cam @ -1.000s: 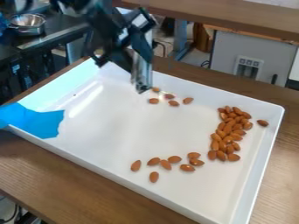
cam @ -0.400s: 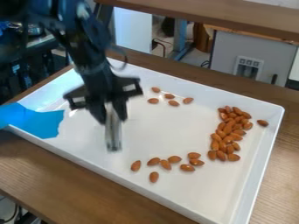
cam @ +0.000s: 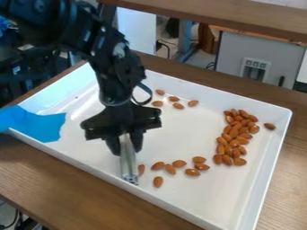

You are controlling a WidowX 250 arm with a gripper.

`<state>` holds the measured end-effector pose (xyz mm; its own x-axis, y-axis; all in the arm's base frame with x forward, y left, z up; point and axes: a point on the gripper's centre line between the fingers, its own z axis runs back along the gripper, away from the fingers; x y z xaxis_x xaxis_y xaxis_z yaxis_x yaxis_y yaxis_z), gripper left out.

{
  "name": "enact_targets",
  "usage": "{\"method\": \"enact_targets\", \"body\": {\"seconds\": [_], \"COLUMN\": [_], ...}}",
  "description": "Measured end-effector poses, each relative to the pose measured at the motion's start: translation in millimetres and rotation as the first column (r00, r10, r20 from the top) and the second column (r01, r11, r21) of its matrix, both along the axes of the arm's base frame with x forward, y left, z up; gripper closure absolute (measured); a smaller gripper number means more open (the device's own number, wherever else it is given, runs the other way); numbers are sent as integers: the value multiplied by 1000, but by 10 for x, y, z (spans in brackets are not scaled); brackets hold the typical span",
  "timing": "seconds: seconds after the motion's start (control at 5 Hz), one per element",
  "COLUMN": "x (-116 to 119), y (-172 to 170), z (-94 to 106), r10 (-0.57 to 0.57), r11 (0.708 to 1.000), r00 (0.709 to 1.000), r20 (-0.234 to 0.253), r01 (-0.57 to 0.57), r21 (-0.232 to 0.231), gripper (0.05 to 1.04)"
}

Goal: Sweep into pile

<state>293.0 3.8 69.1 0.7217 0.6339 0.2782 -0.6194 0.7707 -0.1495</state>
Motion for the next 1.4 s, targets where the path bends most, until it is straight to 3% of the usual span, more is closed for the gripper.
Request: {"method": "enact_targets", "body": {"seconds": [0.4,0.6,1.0,1.4], "x": [50,203,728,1067], "y": [-165,-204,-523,-724], "z": [-92,-85,-61,-21], "r10": [21,62,100,73], "r11": [1000,998,985,978], "r00": [999,997,995,997], "r20": [30,34,14,25], "r01": [-21,-62,-97,-66], "r21": [11,-11,-140,-196], "gripper": [718,718,718,718]}}
